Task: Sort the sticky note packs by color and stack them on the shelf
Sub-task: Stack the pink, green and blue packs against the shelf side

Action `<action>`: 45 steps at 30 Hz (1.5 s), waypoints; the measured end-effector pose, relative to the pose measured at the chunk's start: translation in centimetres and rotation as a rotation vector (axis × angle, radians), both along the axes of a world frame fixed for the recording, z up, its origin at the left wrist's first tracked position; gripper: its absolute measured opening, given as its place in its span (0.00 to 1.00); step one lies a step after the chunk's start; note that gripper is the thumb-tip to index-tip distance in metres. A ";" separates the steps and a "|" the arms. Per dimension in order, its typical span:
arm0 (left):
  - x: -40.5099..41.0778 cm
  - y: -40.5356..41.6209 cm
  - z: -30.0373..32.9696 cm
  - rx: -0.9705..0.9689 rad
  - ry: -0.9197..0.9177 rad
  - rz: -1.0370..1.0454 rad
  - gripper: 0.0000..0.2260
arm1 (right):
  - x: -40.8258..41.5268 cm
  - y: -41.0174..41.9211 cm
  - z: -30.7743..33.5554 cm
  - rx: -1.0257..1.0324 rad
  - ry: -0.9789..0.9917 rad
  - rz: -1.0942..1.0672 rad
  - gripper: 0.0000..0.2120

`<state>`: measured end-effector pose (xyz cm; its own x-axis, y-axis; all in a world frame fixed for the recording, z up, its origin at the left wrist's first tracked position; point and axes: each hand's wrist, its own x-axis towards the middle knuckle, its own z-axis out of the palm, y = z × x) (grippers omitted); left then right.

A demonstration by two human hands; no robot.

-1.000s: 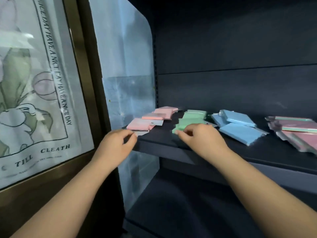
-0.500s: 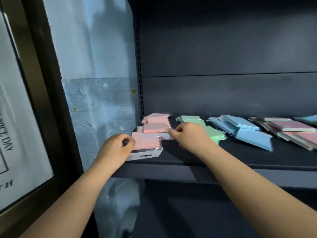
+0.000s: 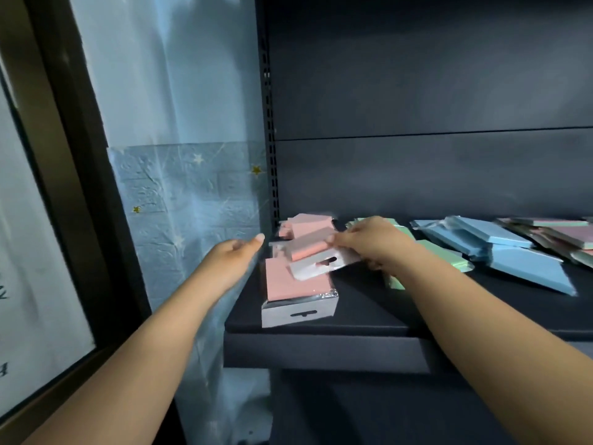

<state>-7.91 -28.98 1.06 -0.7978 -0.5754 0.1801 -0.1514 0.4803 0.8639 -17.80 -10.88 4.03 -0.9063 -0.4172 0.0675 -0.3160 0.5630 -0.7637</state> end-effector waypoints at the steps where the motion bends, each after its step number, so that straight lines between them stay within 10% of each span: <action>1: -0.4 -0.2 0.3 -0.006 0.042 -0.026 0.17 | -0.1 0.2 0.0 -0.140 -0.081 -0.007 0.14; 10: -2.8 0.6 5.0 -0.326 0.387 -0.453 0.11 | 0.2 1.7 3.0 -0.490 -0.126 0.116 0.03; 16: -3.7 0.2 6.9 -0.235 0.040 -0.854 0.24 | 2.3 1.1 6.5 -0.346 -0.202 0.314 0.05; 22: -1.5 -1.2 3.6 0.320 0.048 -0.725 0.05 | 2.9 0.5 4.1 -0.512 -0.221 -0.070 0.08; 27: 1.1 -3.0 0.0 0.705 0.274 -0.465 0.05 | 6.2 1.2 -0.1 0.243 0.058 -0.223 0.23; 45: 3.6 0.5 -1.0 0.751 0.446 -0.220 0.07 | 7.4 -1.2 -1.3 0.530 0.042 -0.086 0.38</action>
<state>-4.29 -28.46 0.09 -0.8499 -0.5086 0.1376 0.3016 -0.2555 0.9186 -10.44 -12.13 2.71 -0.9398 -0.3282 -0.0949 -0.2760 0.8932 -0.3550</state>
